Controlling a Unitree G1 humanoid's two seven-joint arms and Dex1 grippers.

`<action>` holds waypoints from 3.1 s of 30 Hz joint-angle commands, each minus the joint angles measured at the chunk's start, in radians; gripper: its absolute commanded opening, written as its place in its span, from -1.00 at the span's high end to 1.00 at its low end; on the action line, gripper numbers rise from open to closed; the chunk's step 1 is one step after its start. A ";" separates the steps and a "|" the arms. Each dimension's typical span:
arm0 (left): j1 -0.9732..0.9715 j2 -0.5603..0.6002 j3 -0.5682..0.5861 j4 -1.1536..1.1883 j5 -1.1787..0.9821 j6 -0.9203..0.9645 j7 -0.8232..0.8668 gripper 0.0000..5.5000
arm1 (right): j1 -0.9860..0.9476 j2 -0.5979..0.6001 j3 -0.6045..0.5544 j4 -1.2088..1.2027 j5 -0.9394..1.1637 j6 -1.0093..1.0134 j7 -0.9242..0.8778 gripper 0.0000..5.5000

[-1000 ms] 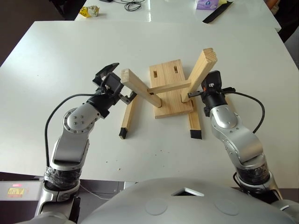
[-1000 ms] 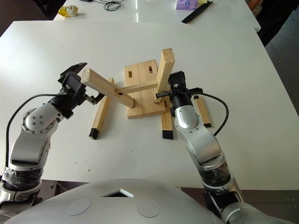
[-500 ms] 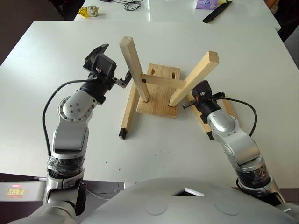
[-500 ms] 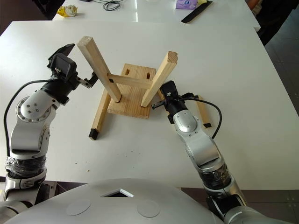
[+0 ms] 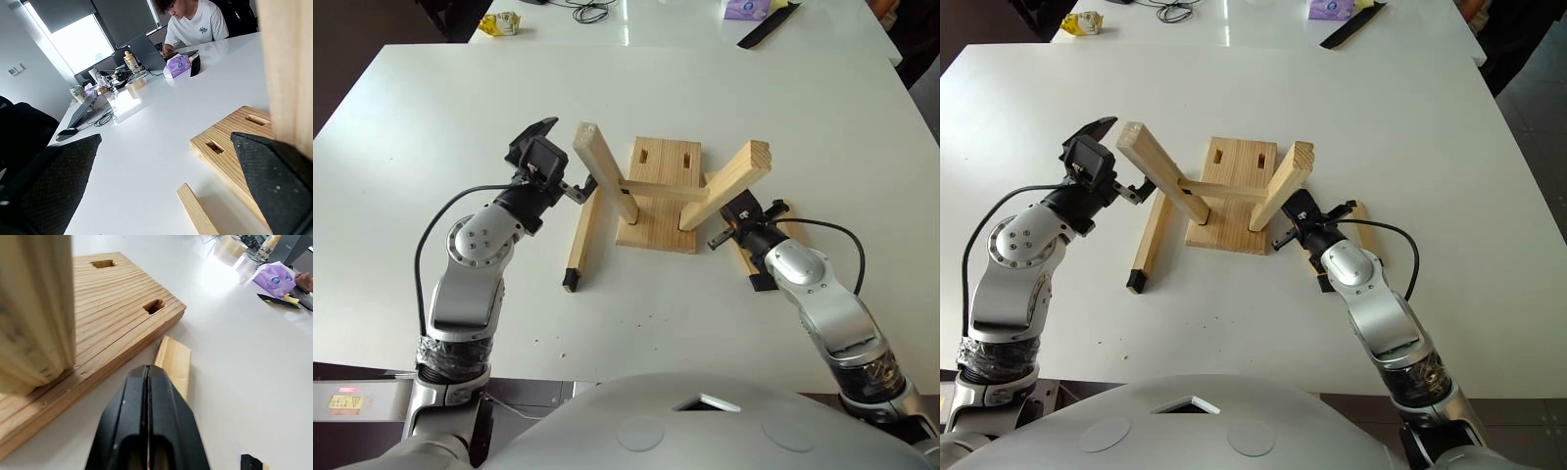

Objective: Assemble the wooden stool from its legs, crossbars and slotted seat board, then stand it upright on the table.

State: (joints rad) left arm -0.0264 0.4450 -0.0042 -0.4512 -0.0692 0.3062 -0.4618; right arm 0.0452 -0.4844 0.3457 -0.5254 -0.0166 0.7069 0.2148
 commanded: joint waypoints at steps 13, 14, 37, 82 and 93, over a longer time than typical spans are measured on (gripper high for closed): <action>0.052 0.140 0.046 0.194 0.047 -0.150 -0.081 -0.79 | 0.080 -0.132 -0.028 0.013 -0.070 -0.075 0.154 0.99; 0.055 0.146 0.054 0.190 0.044 -0.152 -0.086 -0.79 | 0.086 -0.130 -0.032 0.009 -0.072 -0.074 0.154 0.99; 0.132 0.169 0.000 0.197 0.119 -0.221 -0.114 -0.79 | 0.094 -0.098 -0.049 -0.030 -0.090 -0.059 0.172 0.99; 0.104 0.069 -0.202 0.250 0.152 -0.208 -0.086 -0.79 | 0.089 -0.170 -0.078 -0.091 -0.074 -0.066 0.284 0.99; 0.101 0.044 -0.225 0.271 0.162 -0.210 -0.073 -0.79 | 0.087 -0.287 -0.182 -0.169 0.031 -0.132 0.470 0.99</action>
State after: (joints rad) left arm 0.0586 0.4941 -0.2066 -0.2189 0.0593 0.0693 -0.5363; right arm 0.1404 -0.7572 0.1810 -0.6712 -0.0019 0.5861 0.6656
